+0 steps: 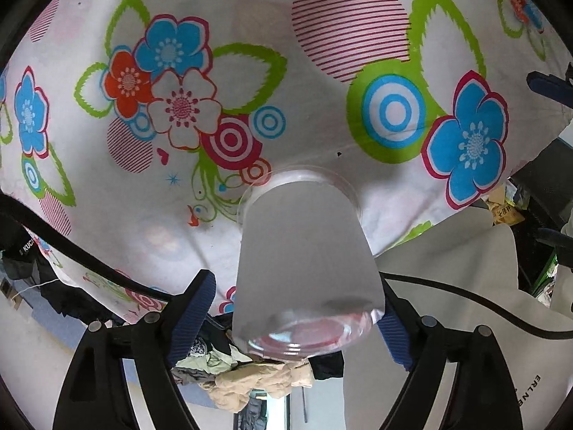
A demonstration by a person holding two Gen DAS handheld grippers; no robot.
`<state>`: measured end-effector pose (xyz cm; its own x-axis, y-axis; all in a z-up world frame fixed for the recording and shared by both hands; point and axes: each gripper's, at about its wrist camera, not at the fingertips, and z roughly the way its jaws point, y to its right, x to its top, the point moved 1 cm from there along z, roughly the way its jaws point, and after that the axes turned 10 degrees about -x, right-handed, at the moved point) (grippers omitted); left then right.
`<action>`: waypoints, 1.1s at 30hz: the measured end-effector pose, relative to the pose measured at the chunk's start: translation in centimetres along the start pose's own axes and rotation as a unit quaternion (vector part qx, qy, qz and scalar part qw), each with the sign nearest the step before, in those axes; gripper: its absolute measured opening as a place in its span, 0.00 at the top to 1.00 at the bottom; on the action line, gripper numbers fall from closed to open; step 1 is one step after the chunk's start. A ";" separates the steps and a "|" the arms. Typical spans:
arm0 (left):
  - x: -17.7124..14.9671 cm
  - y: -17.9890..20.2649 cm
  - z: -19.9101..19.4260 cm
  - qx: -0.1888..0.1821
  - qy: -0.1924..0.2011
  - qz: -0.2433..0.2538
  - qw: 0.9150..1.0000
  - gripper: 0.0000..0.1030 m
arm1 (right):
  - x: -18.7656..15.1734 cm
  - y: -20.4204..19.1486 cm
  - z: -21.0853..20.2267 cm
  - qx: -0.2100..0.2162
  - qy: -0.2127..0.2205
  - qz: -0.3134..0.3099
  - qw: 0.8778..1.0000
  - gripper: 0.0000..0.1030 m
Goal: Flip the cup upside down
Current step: 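Lower the inverted cup with the left gripper onto the tablecloth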
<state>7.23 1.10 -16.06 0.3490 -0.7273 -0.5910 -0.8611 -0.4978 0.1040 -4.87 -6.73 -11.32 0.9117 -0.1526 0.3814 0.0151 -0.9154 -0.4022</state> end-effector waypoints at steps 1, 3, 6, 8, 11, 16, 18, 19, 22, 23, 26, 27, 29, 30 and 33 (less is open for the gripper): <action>-0.1 0.1 -0.4 0.000 0.003 0.000 1.000 0.14 | 0.1 -0.1 0.1 0.000 0.000 0.000 1.000 0.04; -0.8 -0.1 -0.7 0.000 0.010 0.001 1.000 0.11 | 0.4 -0.3 0.1 0.001 0.000 -0.003 1.000 0.04; -1.6 0.4 -1.2 0.005 0.025 0.004 1.000 0.08 | 0.7 -0.8 0.0 0.001 0.003 -0.009 1.000 0.04; -2.3 0.5 -1.6 0.006 0.041 0.005 0.999 0.07 | 0.9 -1.2 0.0 0.000 0.007 -0.014 1.000 0.04; -3.8 0.6 -1.9 0.005 0.064 0.003 0.998 0.06 | 1.3 -1.7 -0.1 -0.002 0.013 -0.021 1.000 0.04; -5.2 0.0 -3.0 0.003 0.111 -0.006 0.994 0.05 | 2.3 -2.8 -0.1 -0.007 0.022 -0.032 0.999 0.04; -5.1 -0.7 -2.9 0.000 0.131 -0.010 0.991 0.05 | 2.7 -3.3 0.0 -0.011 0.025 -0.036 0.999 0.04; -5.4 -1.0 -3.1 0.000 0.142 -0.011 0.990 0.05 | 2.9 -3.6 0.0 -0.017 0.028 -0.039 0.999 0.04; -5.9 -1.6 -3.5 -0.001 0.172 -0.006 0.985 0.05 | 3.3 -4.3 -0.3 -0.045 0.043 -0.042 0.997 0.04; -6.2 -1.7 -3.6 -0.002 0.183 -0.005 0.983 0.05 | 3.5 -4.4 -0.4 -0.054 0.049 -0.043 0.996 0.04; -6.6 -2.2 -3.8 -0.007 0.216 -0.007 0.976 0.05 | 4.1 -4.7 -0.6 -0.077 0.062 -0.042 0.994 0.05; -6.7 -2.3 -4.1 -0.012 0.228 -0.009 0.974 0.05 | 4.2 -4.8 -0.6 -0.081 0.065 -0.042 0.994 0.05; -7.1 -2.7 -4.4 -0.021 0.249 -0.010 0.968 0.05 | 4.5 -5.2 -0.9 -0.108 0.079 -0.043 0.990 0.04; -7.5 -2.8 -4.6 -0.026 0.260 -0.009 0.965 0.05 | 4.6 -5.5 -1.0 -0.117 0.084 -0.048 0.988 0.04; -8.3 -3.4 -5.2 -0.043 0.286 -0.008 0.957 0.05 | 4.8 -6.4 -1.3 -0.124 0.088 -0.059 0.987 0.04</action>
<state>9.17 6.30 -7.36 0.5284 -0.8468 -0.0610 -0.8289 -0.5301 0.1784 -1.16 -2.12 -5.88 0.8242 -0.0817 0.5604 -0.0041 -0.9904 -0.1384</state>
